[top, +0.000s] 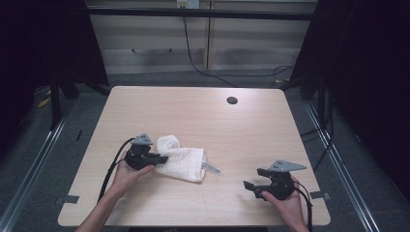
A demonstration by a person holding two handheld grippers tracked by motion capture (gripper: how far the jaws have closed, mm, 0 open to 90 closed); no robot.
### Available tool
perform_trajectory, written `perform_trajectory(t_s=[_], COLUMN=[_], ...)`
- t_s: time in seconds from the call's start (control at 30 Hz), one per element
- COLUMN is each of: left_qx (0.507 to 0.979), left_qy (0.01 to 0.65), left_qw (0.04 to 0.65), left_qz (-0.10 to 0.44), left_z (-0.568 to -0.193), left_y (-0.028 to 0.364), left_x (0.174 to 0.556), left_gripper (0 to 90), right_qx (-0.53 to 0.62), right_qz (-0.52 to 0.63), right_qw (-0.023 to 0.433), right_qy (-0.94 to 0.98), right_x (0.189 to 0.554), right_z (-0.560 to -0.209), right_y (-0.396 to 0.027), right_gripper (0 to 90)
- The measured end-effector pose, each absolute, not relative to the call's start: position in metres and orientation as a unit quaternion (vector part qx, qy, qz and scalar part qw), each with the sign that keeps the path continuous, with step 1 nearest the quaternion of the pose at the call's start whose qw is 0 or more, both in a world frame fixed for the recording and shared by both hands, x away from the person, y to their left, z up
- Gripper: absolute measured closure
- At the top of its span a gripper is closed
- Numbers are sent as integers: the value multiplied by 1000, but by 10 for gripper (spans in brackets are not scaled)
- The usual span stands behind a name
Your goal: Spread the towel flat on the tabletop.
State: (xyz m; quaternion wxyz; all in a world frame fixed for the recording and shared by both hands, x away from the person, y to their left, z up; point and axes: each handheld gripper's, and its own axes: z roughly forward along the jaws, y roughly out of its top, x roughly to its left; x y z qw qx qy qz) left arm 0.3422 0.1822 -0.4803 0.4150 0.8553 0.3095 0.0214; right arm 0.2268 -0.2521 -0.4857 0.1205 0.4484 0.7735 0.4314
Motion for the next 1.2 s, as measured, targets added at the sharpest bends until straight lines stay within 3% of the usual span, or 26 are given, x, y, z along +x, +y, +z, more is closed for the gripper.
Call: perform_trajectory(t_s=[0.27,0.87,0.97,1.2], left_qx=[864,872,874,860], left_qy=[300,296,273,281], left_qw=[403,391,401,426], left_qz=[15,11,-12,-17], left_z=[-480,-494,-492,-479], left_y=[177,168,168,184], left_x=[315,294,289,295], left_gripper=[816,750,595,442], right_qx=[442,396,390,393], right_qz=[431,443,446,450], right_qw=[121,99,96,96], right_qy=[777,798,800,796], right_x=[228,246,251,247], right_z=[-485,-475,-474,-474], right_y=[-248,-209,-199,-205], right_gripper=[235,370,368,352])
